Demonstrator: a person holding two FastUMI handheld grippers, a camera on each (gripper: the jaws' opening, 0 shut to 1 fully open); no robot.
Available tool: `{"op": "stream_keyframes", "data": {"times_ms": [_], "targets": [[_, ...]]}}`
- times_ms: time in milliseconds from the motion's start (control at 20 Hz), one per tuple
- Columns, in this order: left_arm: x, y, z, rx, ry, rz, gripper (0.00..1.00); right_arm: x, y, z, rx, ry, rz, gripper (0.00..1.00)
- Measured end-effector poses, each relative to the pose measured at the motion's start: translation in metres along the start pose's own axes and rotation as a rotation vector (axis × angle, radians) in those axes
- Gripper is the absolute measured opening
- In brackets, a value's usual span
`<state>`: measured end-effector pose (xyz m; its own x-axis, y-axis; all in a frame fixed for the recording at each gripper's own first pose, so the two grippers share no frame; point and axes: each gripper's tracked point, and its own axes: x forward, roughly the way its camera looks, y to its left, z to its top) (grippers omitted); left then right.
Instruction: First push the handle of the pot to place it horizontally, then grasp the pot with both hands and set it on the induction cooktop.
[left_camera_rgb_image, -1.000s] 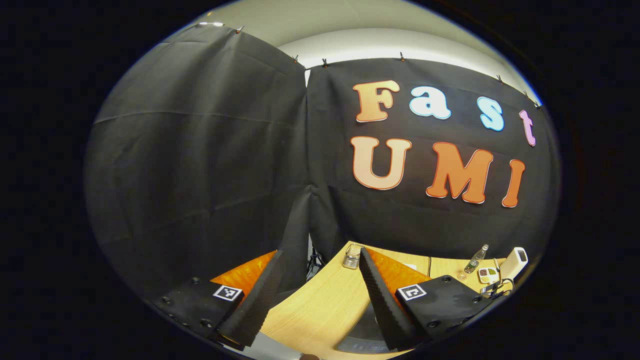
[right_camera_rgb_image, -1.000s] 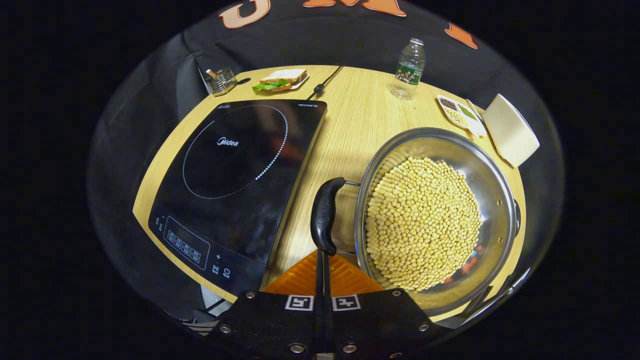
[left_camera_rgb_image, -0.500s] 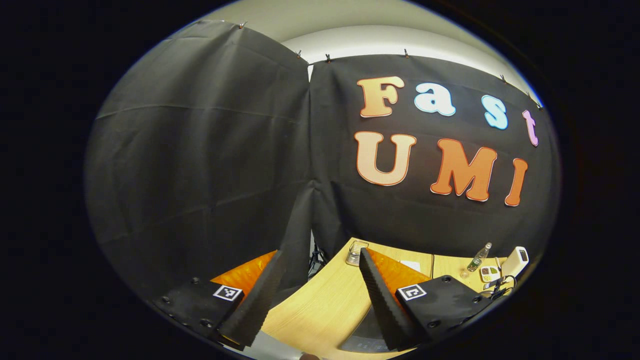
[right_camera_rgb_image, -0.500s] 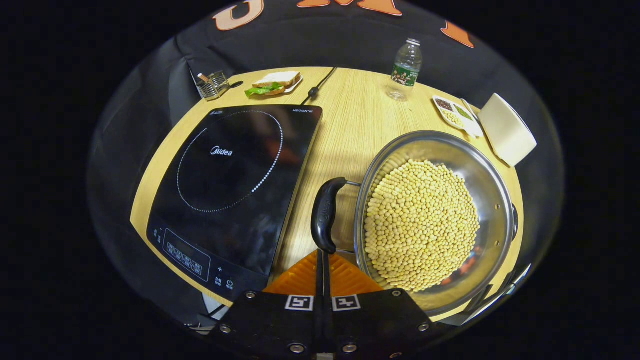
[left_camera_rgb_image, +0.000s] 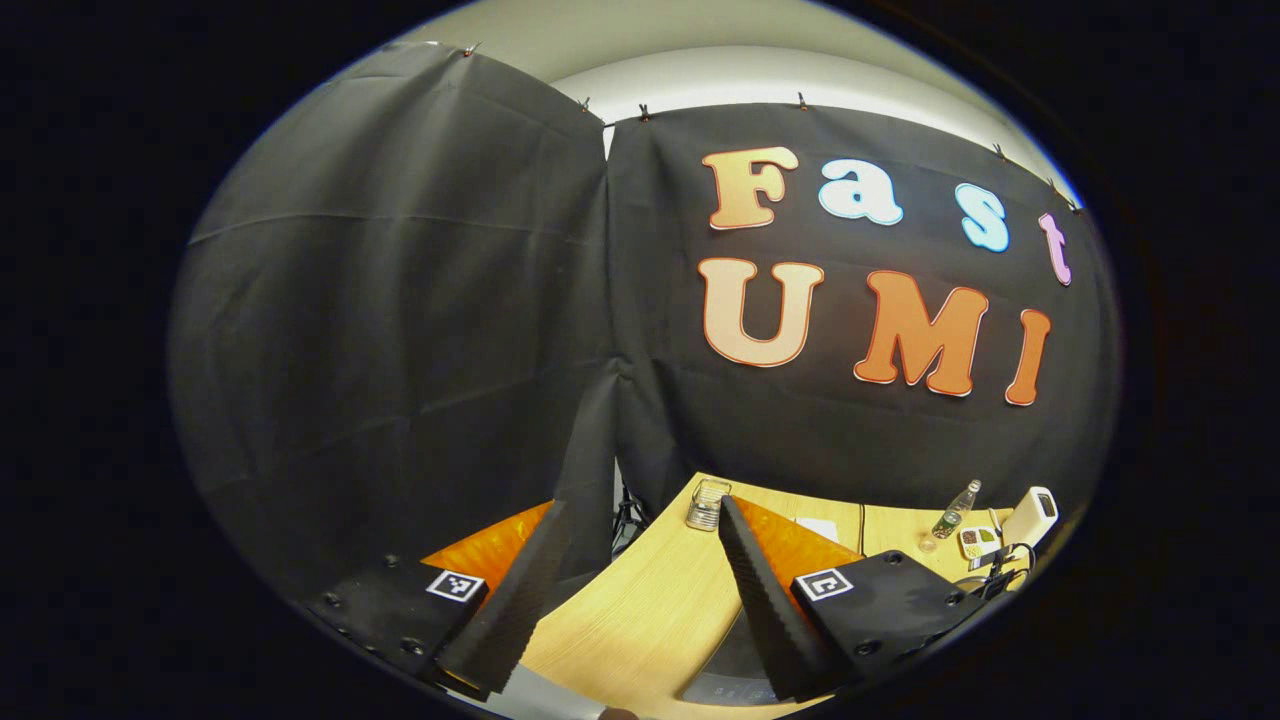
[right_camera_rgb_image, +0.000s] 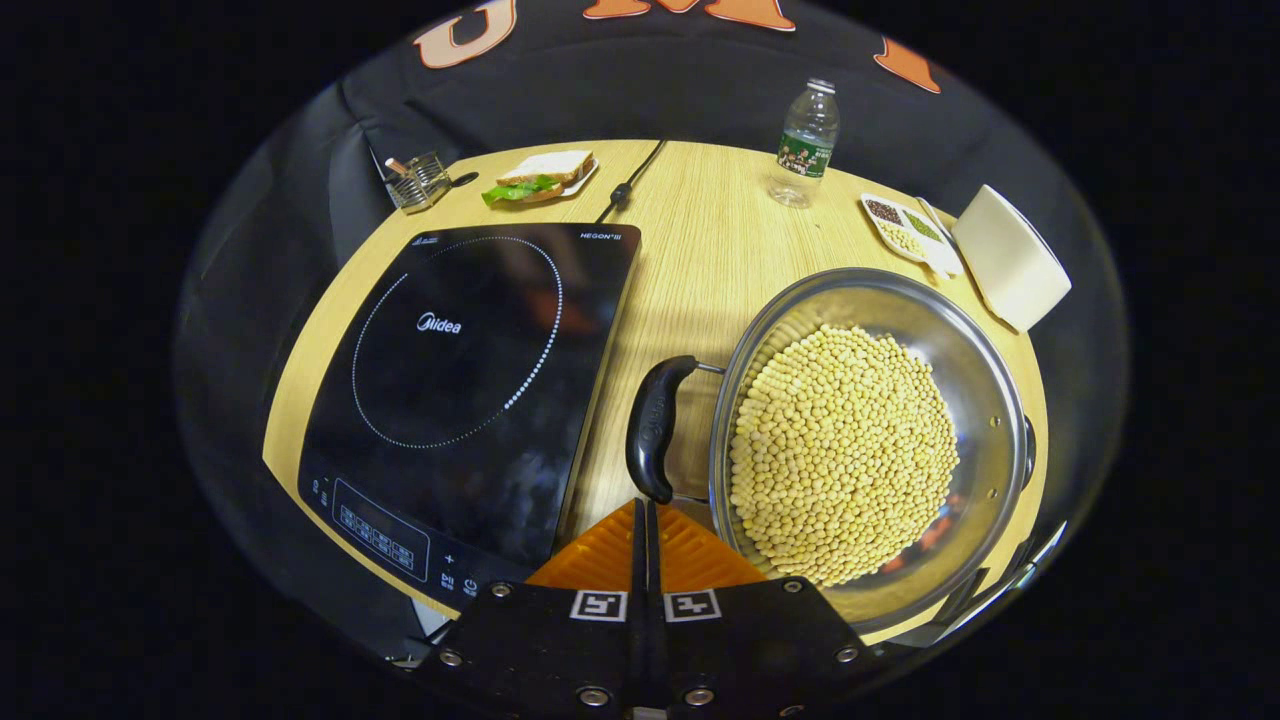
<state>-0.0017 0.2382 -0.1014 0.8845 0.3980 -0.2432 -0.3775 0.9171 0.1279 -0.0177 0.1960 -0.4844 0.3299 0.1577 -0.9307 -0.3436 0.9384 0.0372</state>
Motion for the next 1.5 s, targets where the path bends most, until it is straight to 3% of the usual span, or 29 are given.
{"op": "stream_keyframes", "data": {"times_ms": [500, 700, 900, 1100, 1150, 1250, 1350, 1500], "targets": [[0.007, -0.044, -0.003, 0.006, 0.022, -0.111, 0.98, -0.022, 0.008, 0.024, 0.037, -0.086, 0.035, 0.00], [0.011, -0.098, -0.024, -0.013, 0.072, -0.227, 0.97, -0.038, -0.012, 0.030, 0.076, -0.134, 0.029, 0.00], [0.008, -0.173, -0.062, 0.016, 0.153, -0.381, 0.98, -0.052, -0.059, 0.031, 0.109, -0.197, -0.048, 0.02], [0.001, -0.250, -0.120, 0.045, 0.267, -0.525, 0.98, -0.064, -0.112, 0.024, 0.165, -0.231, -0.118, 0.17], [-0.002, -0.266, -0.136, 0.062, 0.303, -0.549, 0.98, -0.066, -0.127, 0.021, 0.181, -0.236, -0.136, 0.26], [-0.006, -0.295, -0.170, 0.102, 0.358, -0.587, 0.98, -0.071, -0.159, 0.015, 0.206, -0.245, -0.181, 0.35], [-0.012, -0.319, -0.206, 0.136, 0.430, -0.617, 0.98, -0.075, -0.188, 0.009, 0.232, -0.247, -0.219, 0.52], [-0.026, -0.358, -0.244, 0.135, 0.517, -0.671, 0.98, -0.080, -0.227, 0.000, 0.259, -0.256, -0.262, 0.60]]}}
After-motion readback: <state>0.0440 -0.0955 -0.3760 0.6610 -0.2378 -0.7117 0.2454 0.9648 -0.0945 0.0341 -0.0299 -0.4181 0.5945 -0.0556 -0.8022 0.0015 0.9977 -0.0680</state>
